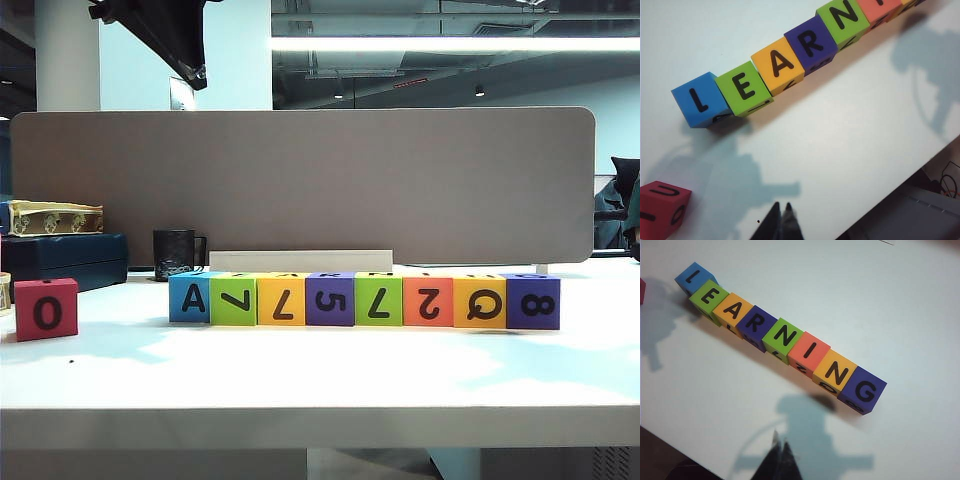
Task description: Select the appropriate blocks from the scattered letter blocks on the table and arrange them in a row to spell out "LEARNING".
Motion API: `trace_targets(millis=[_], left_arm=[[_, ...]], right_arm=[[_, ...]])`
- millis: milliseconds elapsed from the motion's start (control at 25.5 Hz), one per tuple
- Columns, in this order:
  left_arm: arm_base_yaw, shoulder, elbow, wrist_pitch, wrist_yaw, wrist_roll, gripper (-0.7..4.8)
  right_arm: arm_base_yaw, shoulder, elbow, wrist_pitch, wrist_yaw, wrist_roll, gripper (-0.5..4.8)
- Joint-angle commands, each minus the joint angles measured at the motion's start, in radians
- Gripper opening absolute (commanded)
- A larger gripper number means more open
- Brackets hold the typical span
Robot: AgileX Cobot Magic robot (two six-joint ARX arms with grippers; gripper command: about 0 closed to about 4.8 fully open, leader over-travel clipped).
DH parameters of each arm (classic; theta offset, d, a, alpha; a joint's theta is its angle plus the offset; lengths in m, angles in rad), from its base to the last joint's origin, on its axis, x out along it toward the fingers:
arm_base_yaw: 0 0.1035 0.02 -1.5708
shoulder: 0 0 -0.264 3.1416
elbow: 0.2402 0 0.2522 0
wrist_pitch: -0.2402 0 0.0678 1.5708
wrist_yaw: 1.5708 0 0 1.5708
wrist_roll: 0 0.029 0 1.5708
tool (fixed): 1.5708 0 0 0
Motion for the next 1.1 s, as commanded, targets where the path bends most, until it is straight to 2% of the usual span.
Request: trace_targets(millis=[39, 118, 550, 825, 1022, 1100], left_arm=[[-0.001, -0.004, 0.001, 0.009, 0.004, -0.001, -0.05], [-0.001, -0.004, 0.001, 0.011, 0.003, 0.000, -0.05], [0.000, -0.010, 0.001, 0.247, -0.026, -0.001, -0.05], [0.002, -0.114, 0.000, 0.419, -0.075, -0.008, -0.05], [0.009, -0.244, -0.001, 0.446, -0.236, -0.005, -0.05], [0.022, -0.284, -0.006, 0.447, -0.251, 0.002, -0.05]], right_arm=[[0.000, -0.002, 0.003, 0.011, -0.002, -0.002, -0.01], [0.000, -0.002, 0.003, 0.011, -0.002, -0.002, -0.01], [0.000, -0.002, 0.003, 0.011, -0.002, -0.002, -0.01], [0.000, -0.002, 0.003, 0.011, -0.002, -0.002, -0.01], [0.000, -0.002, 0.003, 0.011, -0.002, -0.002, -0.01], [0.000, -0.002, 0.003, 0.011, -0.002, -0.002, -0.01]])
